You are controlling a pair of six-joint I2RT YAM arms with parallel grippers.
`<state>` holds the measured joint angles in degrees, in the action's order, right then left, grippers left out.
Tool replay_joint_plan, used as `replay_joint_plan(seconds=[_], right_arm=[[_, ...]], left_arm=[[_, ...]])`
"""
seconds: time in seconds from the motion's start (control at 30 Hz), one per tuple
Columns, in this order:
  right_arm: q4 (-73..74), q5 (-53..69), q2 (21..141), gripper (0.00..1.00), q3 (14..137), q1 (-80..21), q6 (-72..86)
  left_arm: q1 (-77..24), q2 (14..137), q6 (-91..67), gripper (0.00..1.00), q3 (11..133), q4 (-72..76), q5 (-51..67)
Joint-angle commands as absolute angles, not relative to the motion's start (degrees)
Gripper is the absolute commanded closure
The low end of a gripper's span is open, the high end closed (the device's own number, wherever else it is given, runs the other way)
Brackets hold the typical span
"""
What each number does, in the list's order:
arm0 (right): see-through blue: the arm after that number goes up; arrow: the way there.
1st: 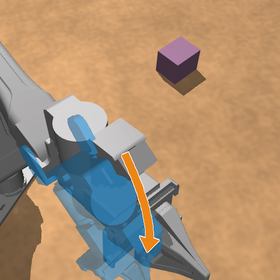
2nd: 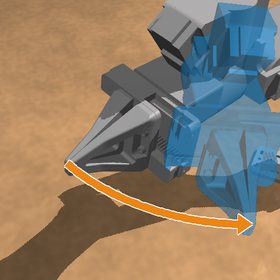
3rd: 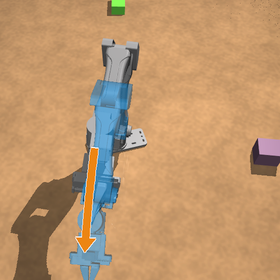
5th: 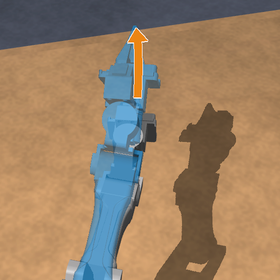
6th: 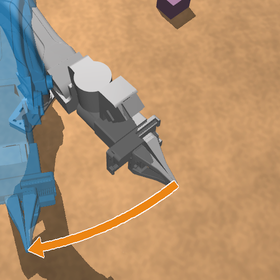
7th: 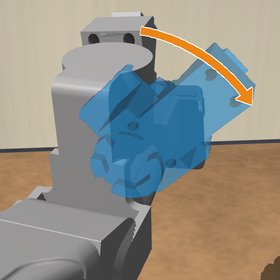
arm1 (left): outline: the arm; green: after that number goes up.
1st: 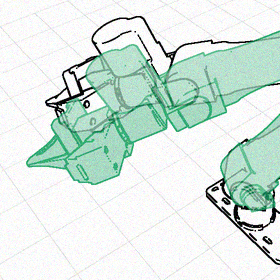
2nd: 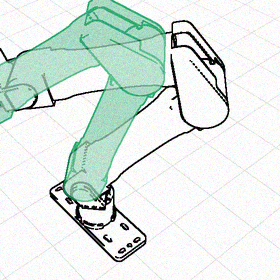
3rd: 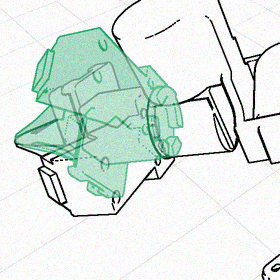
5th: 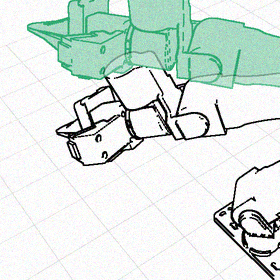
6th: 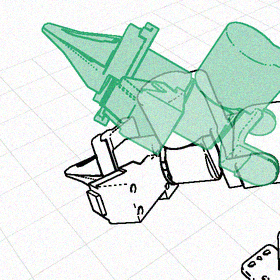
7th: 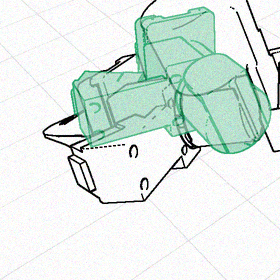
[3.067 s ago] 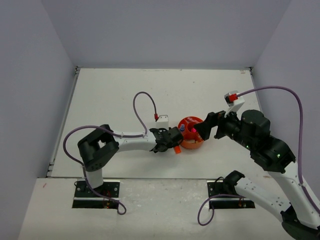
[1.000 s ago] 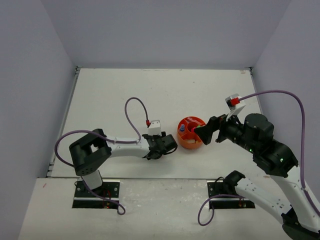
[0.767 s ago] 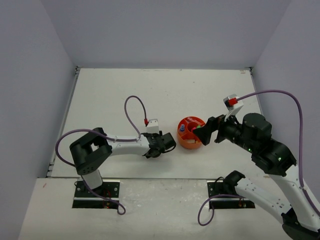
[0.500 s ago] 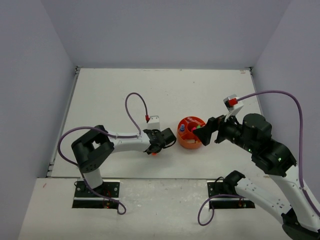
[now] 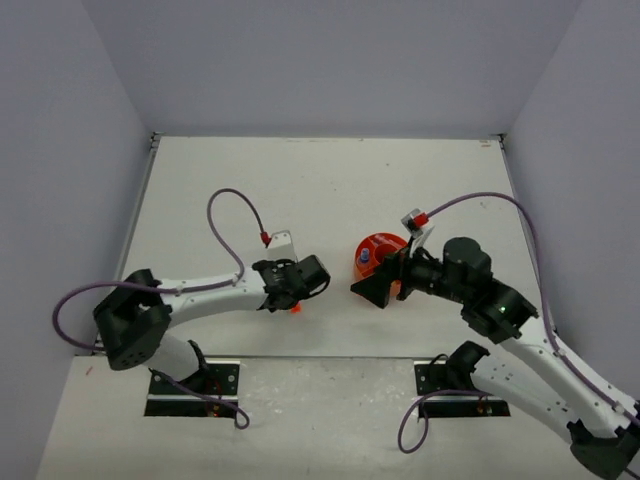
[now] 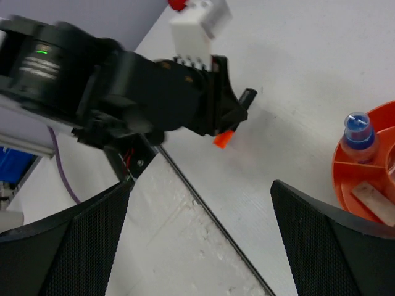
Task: Sort the stationery into containers
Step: Pick up the pen from the center of the board.
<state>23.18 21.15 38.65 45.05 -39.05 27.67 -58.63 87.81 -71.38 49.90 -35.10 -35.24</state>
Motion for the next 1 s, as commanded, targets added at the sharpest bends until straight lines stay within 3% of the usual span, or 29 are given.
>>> replay_joint_plan(seconds=[0.0,0.37,0.57,0.8,0.97], right_arm=[[7.98,10.81,41.35,0.01,38.16,-50.67,37.24],[-15.39,-15.31,58.48,0.03,36.25,-69.44,40.51],[-15.04,-25.76,65.55,0.23,41.01,-71.55,41.88],[-18.22,-27.38,70.17,0.39,42.94,-71.98,42.28],[-19.51,-27.16,71.54,0.57,43.16,-72.42,42.36]], left_arm=[[-58.45,73.85,-82.40,1.00,49.66,-42.08,-39.86],[-58.61,53.36,-101.17,1.00,45.46,-41.06,-36.88],[-58.62,51.31,-104.24,1.00,45.59,-40.95,-35.39],[-58.62,50.80,-105.84,1.00,44.98,-38.86,-33.77],[-58.62,50.97,-106.88,1.00,44.74,-38.41,-33.49]])
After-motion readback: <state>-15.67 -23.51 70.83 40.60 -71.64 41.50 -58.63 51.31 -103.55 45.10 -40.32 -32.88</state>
